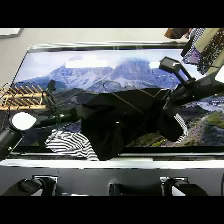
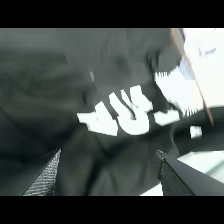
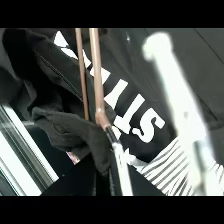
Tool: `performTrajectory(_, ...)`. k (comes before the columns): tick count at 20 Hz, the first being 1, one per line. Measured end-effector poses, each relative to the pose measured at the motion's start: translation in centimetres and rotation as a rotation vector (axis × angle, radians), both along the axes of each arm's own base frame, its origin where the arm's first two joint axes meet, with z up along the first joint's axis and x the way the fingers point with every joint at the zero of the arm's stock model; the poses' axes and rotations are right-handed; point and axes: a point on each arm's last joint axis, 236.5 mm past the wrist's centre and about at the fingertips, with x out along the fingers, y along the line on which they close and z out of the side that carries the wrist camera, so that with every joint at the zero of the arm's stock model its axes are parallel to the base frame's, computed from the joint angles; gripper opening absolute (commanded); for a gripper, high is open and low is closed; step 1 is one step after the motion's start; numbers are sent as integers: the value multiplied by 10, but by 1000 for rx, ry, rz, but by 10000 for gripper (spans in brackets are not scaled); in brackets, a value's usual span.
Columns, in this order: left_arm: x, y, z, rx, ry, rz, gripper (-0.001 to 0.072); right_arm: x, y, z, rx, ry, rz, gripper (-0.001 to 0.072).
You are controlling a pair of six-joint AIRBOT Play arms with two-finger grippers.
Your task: Fold the clothes and pants, and hang the long-sleeved shirts on hangers.
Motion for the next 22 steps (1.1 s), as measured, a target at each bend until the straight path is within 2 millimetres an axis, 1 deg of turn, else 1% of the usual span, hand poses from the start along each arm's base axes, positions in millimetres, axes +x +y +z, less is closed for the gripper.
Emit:
performTrajectory(5,-33,-42,11,148,78,-9,638,3,-1,2,14,12,-72,27)
performTrajectory(8,-47,-78,21,163,87,-16,637,4,-1,3,18,12,-85,27)
performTrajectory(9,-50,-89,22,164,92,-16,637,4,-1,3,20,13,-88,27)
performTrajectory(10,-51,-100,21,164,102,-11,599,5,-1,3,20,12,-91,27)
performTrajectory(11,-50,-109,19,163,118,2,582,5,-1,3,21,11,-92,27)
performTrajectory(14,-43,-135,8,164,162,36,582,5,-1,3,22,12,-95,28)
performTrajectory(17,-35,-157,-1,162,193,59,582,5,-1,3,22,12,-95,28)
performTrajectory(19,-34,-164,-10,174,229,78,584,5,-1,3,22,13,-98,28)
performTrajectory(22,-35,-167,-22,193,274,97,583,5,-1,3,23,13,-98,28)
